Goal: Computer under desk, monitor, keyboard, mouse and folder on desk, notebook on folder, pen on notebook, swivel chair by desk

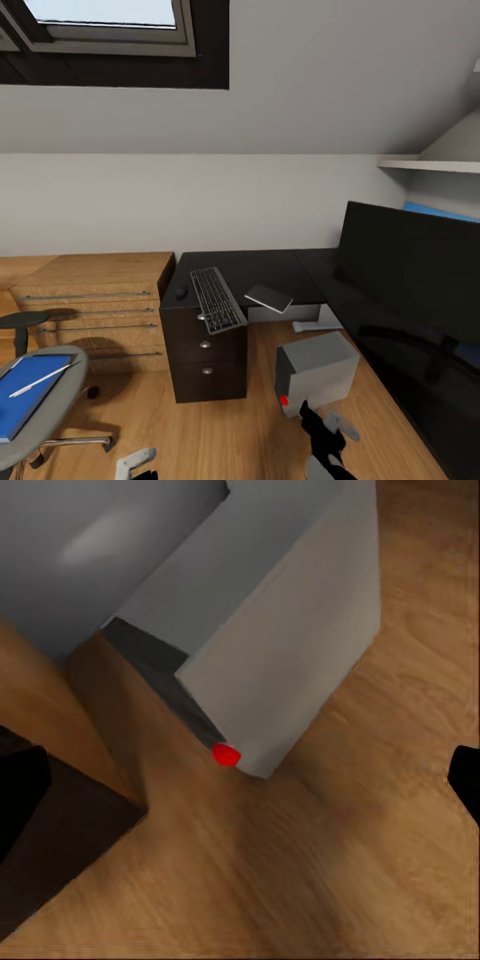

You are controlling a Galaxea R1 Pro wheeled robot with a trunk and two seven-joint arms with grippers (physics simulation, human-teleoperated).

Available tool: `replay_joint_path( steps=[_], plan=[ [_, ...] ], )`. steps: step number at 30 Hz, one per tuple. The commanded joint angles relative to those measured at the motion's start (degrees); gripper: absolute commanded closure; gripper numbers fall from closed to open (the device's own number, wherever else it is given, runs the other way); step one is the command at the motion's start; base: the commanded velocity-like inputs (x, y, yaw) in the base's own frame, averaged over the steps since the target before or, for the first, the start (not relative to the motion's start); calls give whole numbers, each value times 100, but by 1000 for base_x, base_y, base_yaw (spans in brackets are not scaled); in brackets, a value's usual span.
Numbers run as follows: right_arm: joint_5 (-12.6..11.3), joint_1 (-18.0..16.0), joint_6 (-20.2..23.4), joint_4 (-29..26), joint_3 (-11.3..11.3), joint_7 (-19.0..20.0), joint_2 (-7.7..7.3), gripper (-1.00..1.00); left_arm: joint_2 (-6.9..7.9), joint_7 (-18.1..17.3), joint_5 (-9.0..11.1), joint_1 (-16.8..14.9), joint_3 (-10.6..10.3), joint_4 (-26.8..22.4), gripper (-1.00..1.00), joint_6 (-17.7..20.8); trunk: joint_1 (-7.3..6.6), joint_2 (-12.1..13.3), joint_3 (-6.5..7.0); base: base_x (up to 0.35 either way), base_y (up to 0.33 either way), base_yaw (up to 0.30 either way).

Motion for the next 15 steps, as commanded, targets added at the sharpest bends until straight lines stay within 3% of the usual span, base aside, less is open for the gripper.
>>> replay_joint_path(
  steps=[1, 6, 8, 12, 15],
  plan=[
    [29, -5, -55, 156, 58, -45, 0, -100, 2, 47, 45, -3, -27, 137, -100, -8, -23, 38, 13, 0, 0, 0],
    [180, -1, -190, 719, 68, -22, 3, -100, -2, 40, 13, -5, -128, 1163, -100, -485, -133, 239, 103, 0, 0, 0],
    [220, 7, -296, 842, 79, -10, 17, -100, -13, 36, -29, -8, -154, 1675, -100, -1020, -177, 319, 139, 0, 0, 0],
    [319, 26, -573, 936, 89, 16, 89, -100, -39, 16, -111, -10, -175, 2096, -100, -1869, -265, 479, 210, 0, 0, 0],
    [498, 40, -784, 1040, 86, 37, 144, -100, -42, -57, -158, -10, -182, 2311, -100, -2295, -331, 600, 264, 0, 0, 0]
  ],
)
